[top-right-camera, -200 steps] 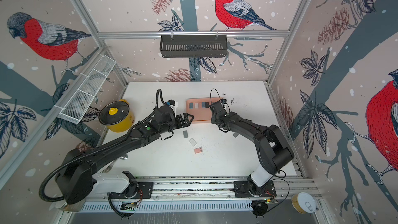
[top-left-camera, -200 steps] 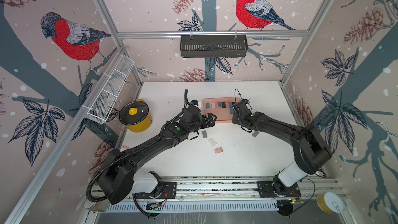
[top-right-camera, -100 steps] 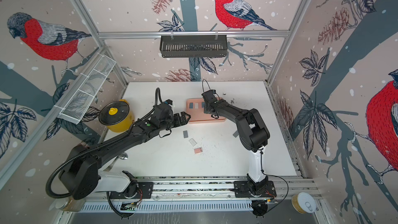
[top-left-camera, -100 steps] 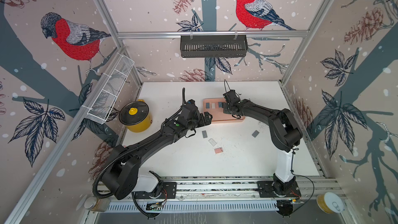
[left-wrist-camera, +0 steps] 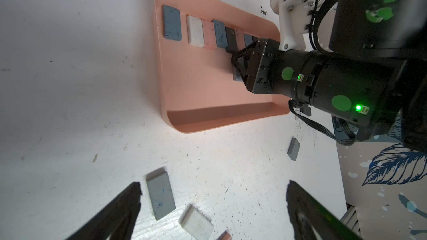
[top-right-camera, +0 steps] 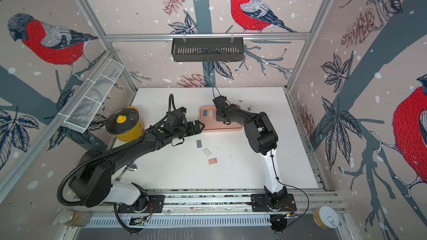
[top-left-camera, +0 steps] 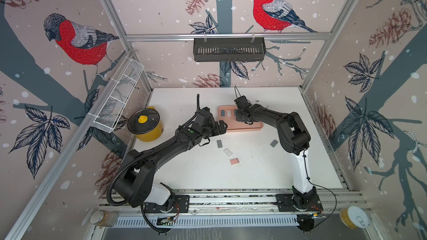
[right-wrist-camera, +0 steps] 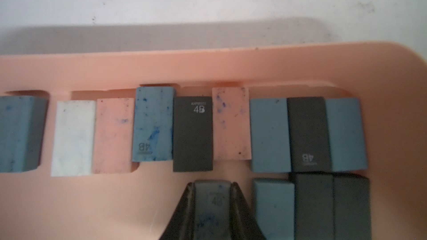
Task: Put the eraser in the storage box
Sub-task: Place the eraser in the storage box.
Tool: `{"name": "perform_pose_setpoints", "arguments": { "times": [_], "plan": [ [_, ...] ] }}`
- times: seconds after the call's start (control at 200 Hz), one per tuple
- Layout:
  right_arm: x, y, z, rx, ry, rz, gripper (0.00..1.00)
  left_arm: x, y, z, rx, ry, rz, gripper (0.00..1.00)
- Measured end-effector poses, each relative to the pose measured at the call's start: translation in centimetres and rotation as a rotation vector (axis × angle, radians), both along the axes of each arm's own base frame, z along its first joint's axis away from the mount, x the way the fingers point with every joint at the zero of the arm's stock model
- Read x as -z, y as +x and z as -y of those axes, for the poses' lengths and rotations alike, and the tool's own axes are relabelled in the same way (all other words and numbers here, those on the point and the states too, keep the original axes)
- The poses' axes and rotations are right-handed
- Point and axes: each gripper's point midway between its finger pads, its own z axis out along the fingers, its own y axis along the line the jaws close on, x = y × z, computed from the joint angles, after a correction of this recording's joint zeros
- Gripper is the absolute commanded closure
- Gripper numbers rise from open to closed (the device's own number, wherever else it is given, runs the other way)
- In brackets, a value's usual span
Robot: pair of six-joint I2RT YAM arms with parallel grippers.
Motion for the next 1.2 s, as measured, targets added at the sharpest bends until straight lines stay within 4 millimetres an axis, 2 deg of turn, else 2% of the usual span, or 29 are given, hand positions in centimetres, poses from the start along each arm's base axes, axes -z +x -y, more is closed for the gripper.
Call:
{"name": "perform_pose_setpoints", "arguments": {
  "times": [0.485, 0.865, 1.201],
  "plan": [
    [-0.02, 0.24, 0.20, 0.008, -0.014, 0.009, 0.63, 0.46, 0.04, 0.01, 0.000, 0.007, -0.010, 0.03],
    [-0.26, 0.17, -0.08, 0.002, -0.024, 0.014, 0.62, 0.46, 0.04, 0.01, 0.000, 0.007, -0.010, 0.03],
    [-0.60, -0.20, 0.08, -0.005, -0.101, 0.025, 0.60, 0.42, 0.04, 0.01, 0.000, 0.006, -0.009, 0.03]
  ]
}}
